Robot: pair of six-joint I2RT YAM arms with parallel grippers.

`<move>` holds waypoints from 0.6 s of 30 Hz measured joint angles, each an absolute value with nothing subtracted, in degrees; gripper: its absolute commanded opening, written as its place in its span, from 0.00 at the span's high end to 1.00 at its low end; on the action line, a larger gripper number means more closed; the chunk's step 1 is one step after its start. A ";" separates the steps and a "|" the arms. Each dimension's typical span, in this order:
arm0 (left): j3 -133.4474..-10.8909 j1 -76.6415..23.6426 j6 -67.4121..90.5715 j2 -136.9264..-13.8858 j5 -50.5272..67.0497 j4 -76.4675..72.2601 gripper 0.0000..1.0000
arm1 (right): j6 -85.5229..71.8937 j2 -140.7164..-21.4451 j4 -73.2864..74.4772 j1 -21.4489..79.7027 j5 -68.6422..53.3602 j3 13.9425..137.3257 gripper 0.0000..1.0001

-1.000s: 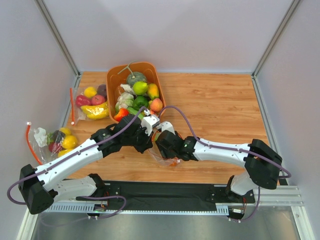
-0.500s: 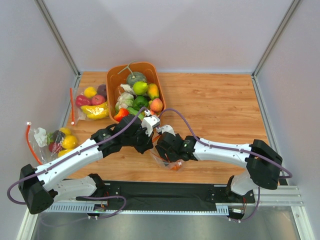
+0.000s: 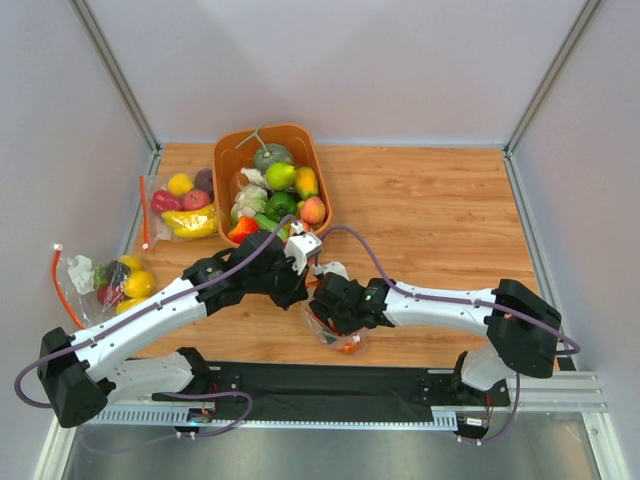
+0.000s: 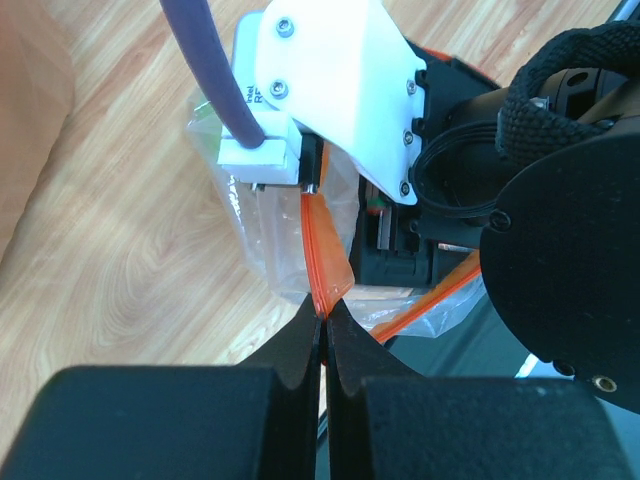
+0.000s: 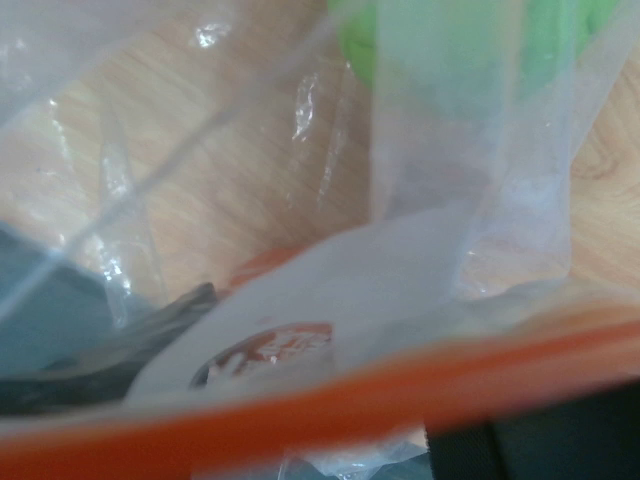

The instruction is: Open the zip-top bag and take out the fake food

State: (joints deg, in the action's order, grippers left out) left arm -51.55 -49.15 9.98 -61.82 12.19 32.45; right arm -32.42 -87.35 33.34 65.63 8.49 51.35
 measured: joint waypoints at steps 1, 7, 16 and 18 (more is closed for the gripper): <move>-51.55 -49.15 9.98 -61.89 12.14 32.45 1.00 | -32.77 -87.35 33.21 65.63 8.29 51.16 0.52; -51.55 -49.10 9.93 -61.91 11.55 32.45 1.00 | -34.57 -86.78 33.87 65.91 9.19 50.83 0.84; -51.55 -48.93 9.87 -61.93 10.31 32.38 1.00 | -32.38 -85.95 39.38 63.22 17.80 55.75 0.85; -51.55 -48.93 9.87 -61.93 9.93 32.38 1.00 | -31.79 -84.90 38.96 62.00 19.66 56.47 0.85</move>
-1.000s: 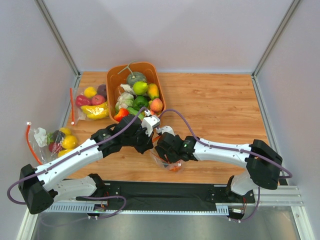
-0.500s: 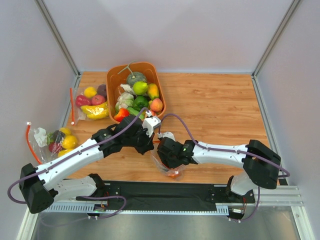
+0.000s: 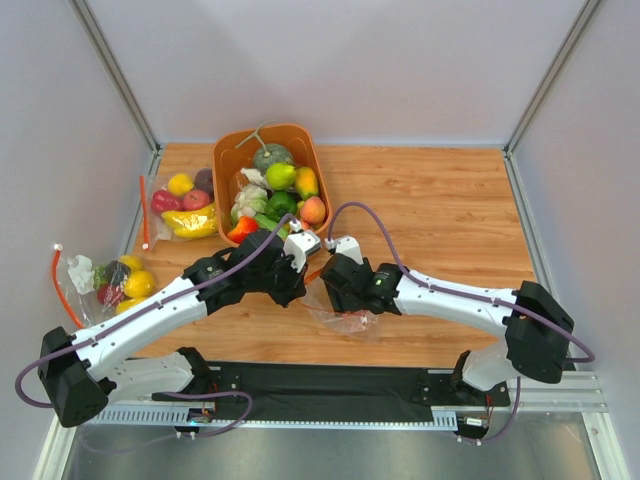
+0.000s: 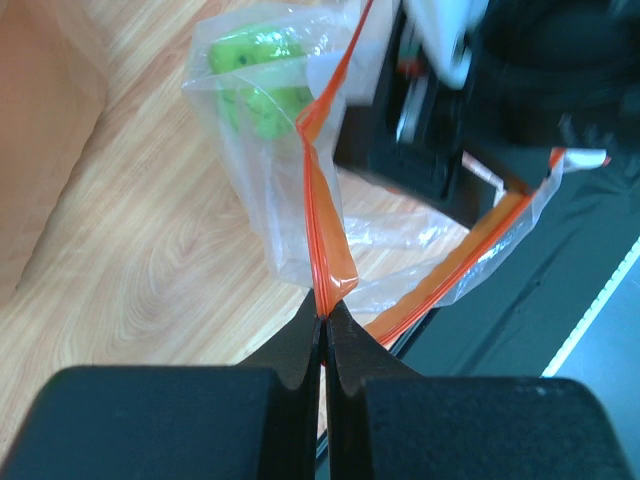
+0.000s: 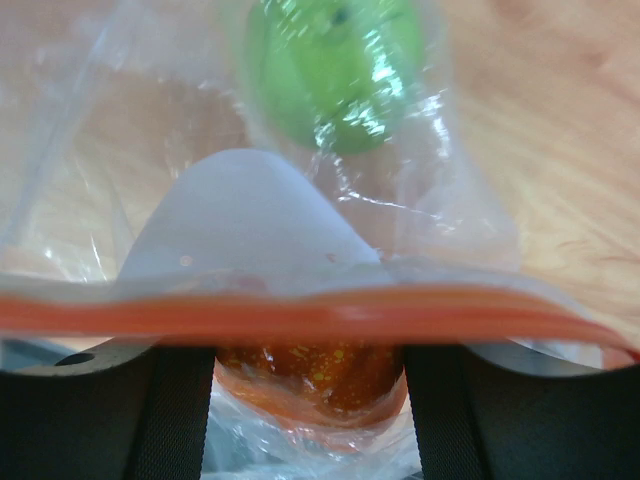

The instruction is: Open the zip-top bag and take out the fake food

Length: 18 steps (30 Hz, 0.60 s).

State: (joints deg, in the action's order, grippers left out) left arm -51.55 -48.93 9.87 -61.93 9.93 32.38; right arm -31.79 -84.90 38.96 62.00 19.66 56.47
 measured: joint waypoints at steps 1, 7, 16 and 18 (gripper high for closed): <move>-51.55 -48.93 9.87 -61.93 9.87 32.38 1.00 | -31.62 -84.25 38.41 61.39 20.67 56.71 0.85; -51.55 -48.75 9.87 -61.93 9.69 32.38 1.00 | -31.64 -81.71 32.97 59.81 25.21 56.69 0.85; -51.55 -48.71 9.87 -62.04 9.28 32.38 1.00 | -33.87 -76.29 23.70 58.83 23.44 56.23 0.85; -51.55 -48.71 9.87 -62.13 9.06 32.38 1.00 | -34.39 -75.48 22.31 58.54 21.37 56.25 0.85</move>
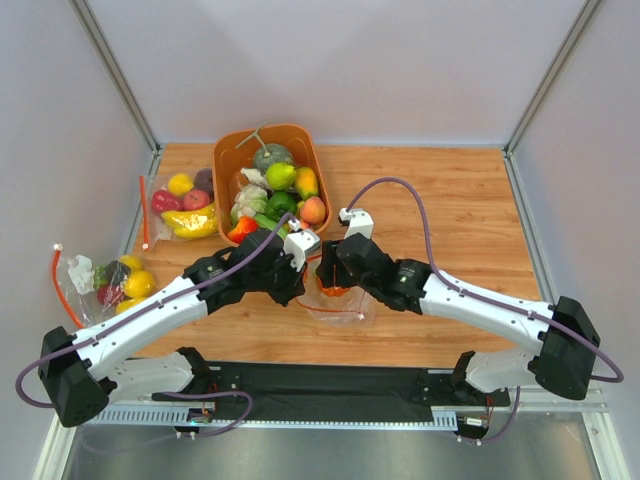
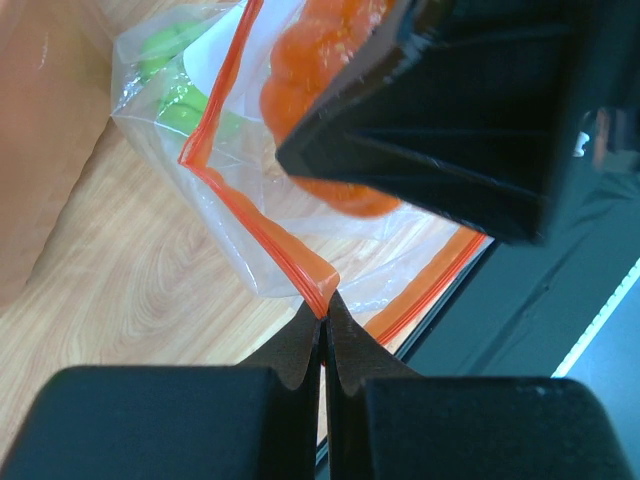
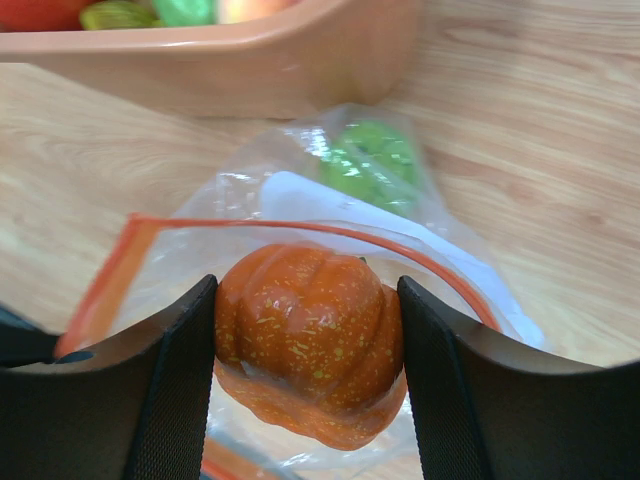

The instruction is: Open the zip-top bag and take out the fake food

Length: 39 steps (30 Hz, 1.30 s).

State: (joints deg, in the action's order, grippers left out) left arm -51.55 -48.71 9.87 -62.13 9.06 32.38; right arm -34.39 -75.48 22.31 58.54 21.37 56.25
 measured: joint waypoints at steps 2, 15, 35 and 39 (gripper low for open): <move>-51.55 -48.71 9.87 -62.19 8.88 32.40 1.00 | -34.72 -75.07 21.30 58.39 18.76 56.31 0.85; -51.55 -48.71 9.87 -62.26 7.77 32.40 1.00 | -30.68 -69.71 25.15 58.17 3.20 56.64 0.86; -51.55 -48.71 9.87 -62.26 6.98 32.42 1.00 | -21.50 -63.26 32.25 41.15 1.43 63.68 0.86; -51.55 -48.71 9.87 -62.26 7.03 32.42 1.00 | -19.51 -71.42 28.08 36.71 0.73 68.23 0.87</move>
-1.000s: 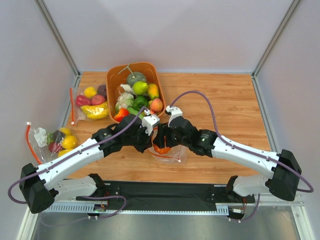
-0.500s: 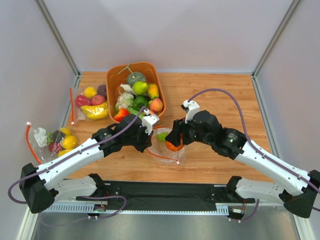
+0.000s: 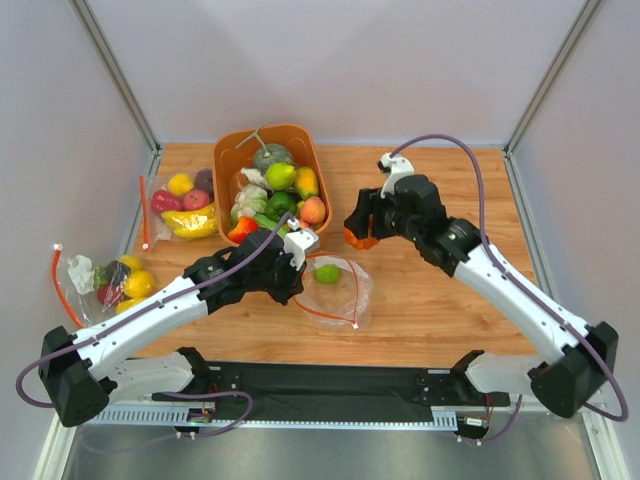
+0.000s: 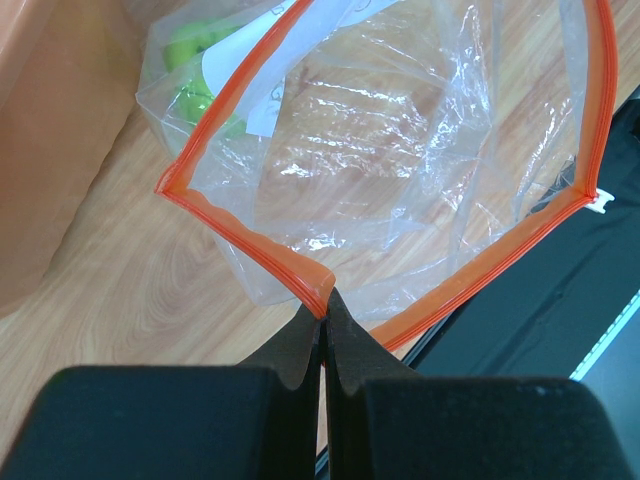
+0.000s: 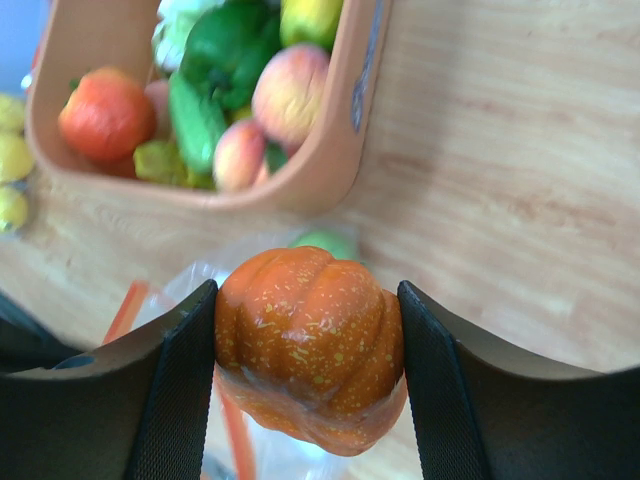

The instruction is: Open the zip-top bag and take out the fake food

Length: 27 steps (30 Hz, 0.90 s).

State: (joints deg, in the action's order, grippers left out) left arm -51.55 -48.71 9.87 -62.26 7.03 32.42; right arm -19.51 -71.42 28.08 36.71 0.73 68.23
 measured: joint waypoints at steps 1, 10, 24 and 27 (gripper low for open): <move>-51.55 -48.71 9.87 -62.26 7.05 32.42 1.00 | -19.20 -73.63 27.16 35.90 0.32 69.71 0.87; -51.55 -48.66 9.87 -62.15 7.29 32.42 1.00 | -17.74 -99.13 20.21 32.97 -6.31 93.56 0.88; -51.55 -48.66 9.87 -61.47 7.42 32.42 1.00 | -18.92 -121.19 17.67 38.59 -14.50 115.59 0.84; -51.55 -48.66 9.87 -61.30 7.42 32.42 1.00 | -19.20 -123.48 17.63 40.05 -14.92 118.26 0.63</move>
